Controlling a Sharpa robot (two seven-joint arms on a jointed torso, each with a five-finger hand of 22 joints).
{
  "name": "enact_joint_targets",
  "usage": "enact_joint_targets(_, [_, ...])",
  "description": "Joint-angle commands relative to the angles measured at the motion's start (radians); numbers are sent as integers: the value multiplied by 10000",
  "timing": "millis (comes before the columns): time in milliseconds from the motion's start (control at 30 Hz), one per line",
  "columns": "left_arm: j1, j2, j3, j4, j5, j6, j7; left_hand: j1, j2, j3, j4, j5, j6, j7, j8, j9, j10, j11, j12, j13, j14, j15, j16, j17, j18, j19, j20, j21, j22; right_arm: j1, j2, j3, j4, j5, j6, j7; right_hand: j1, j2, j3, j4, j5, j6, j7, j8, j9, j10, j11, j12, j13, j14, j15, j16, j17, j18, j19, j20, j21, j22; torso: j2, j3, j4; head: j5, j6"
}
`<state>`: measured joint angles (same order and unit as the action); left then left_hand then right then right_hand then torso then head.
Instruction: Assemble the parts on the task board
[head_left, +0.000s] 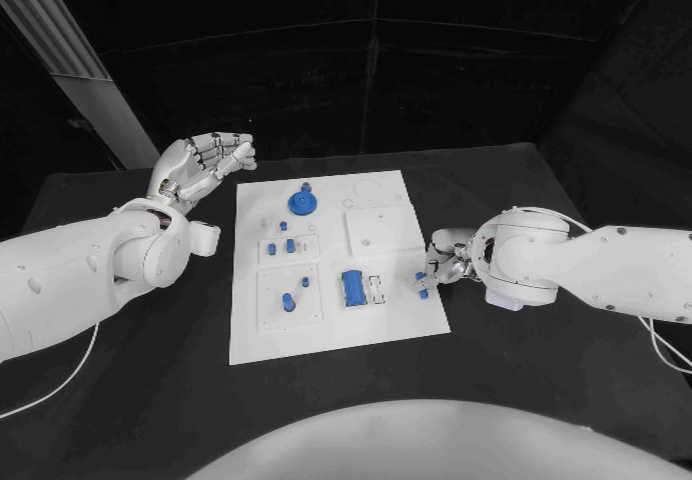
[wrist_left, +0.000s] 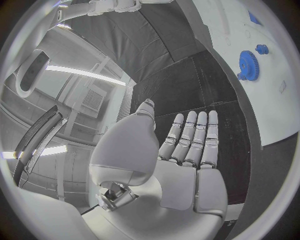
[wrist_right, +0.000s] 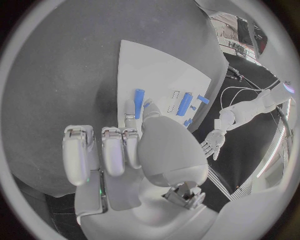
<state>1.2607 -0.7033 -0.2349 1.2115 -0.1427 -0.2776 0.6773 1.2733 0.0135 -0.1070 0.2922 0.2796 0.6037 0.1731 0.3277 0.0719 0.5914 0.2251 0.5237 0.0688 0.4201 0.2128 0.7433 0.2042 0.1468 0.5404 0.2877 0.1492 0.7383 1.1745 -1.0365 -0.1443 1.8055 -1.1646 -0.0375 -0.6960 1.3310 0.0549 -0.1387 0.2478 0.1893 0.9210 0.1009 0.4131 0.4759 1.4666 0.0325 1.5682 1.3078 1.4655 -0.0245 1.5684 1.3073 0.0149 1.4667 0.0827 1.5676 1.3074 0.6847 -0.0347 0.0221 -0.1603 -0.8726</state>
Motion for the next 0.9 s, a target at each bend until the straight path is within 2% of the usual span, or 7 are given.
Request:
enact_joint_targets(33, [14, -2, 5, 28, 20, 88, 1021, 28, 108, -50, 0, 36, -84, 932, 29, -12, -87, 12, 64, -12, -39, -6, 67, -8, -100, 49, 1, -42, -9, -47, 69, -48, -54, -83, 523, -437, 105, 55, 39, -92, 42, 16, 82, -217, -463, 1042, 101, 26, 2630, 1053, 70, 24, 2635, -149, 1041, 67, 32, 2634, 5, -4, -3, 6, 0])
enact_joint_targets(333, [14, -9, 5, 40, 20, 89, 1021, 28, 108, -50, 0, 36, -84, 932, 29, -12, -87, 12, 64, -12, -39, -6, 67, -8, -100, 49, 1, -42, -9, -53, 207, -48, -90, -158, 556, -467, 315, 121, 176, -260, -1, 91, 84, -361, -592, 1042, 108, 26, 2630, 1053, 88, 24, 2635, -149, 1041, 92, 32, 2634, 1, -2, -6, 16, 0])
enact_joint_targets(433, [14, -13, 5, 46, 20, 94, 1021, 28, 108, -50, 0, 36, -84, 932, 29, -12, -87, 12, 64, -12, -39, -6, 67, -8, -100, 49, 1, -42, -9, -57, 262, -48, -96, -192, 583, -489, 529, 138, 318, -449, -78, 81, 102, -485, -688, 1042, 121, 26, 2630, 1053, 95, 24, 2635, -149, 1041, 103, 32, 2634, -1, 4, -1, 7, 0])
enact_joint_targets(667, [14, -36, 5, 51, 20, 92, 1014, 28, 108, -50, 0, 36, -84, 932, 29, -12, -87, 12, 64, -12, -39, -6, 67, -8, -100, 49, 1, -42, -9, -64, 308, -48, -70, -316, 586, -534, 832, 123, 596, -786, 7, -89, 211, -725, -871, 1042, 218, 26, 2630, 1053, 159, 24, 2635, -149, 1041, 150, 32, 2634, -4, 1, -7, 4, 0])
enact_joint_targets(800, [14, -43, 5, 51, 20, 96, 1010, 28, 108, -50, 0, 36, -84, 932, 29, -12, -87, 12, 64, -12, -39, -6, 67, -8, -100, 49, 1, -42, -9, -66, 314, -48, -44, -354, 557, -538, 889, 80, 793, -953, 127, -421, 374, -961, -1084, 1042, 366, 26, 2630, 1053, 271, 24, 2635, -149, 1041, 232, 32, 2634, 3, -2, -12, -2, 0])
enact_joint_targets(900, [14, -44, 5, 54, 20, 100, 1007, 28, 108, -50, 0, 36, -84, 932, 29, -12, -87, 12, 64, -12, -39, -6, 67, -8, -100, 49, 1, -42, -9, -68, 320, -48, -24, -367, 527, -530, 981, 62, 927, -1082, 199, -609, 418, -1076, -1202, 1042, 408, 26, 2630, 1053, 317, 24, 2635, -149, 1041, 271, 32, 2634, 7, -2, -16, -2, 0])
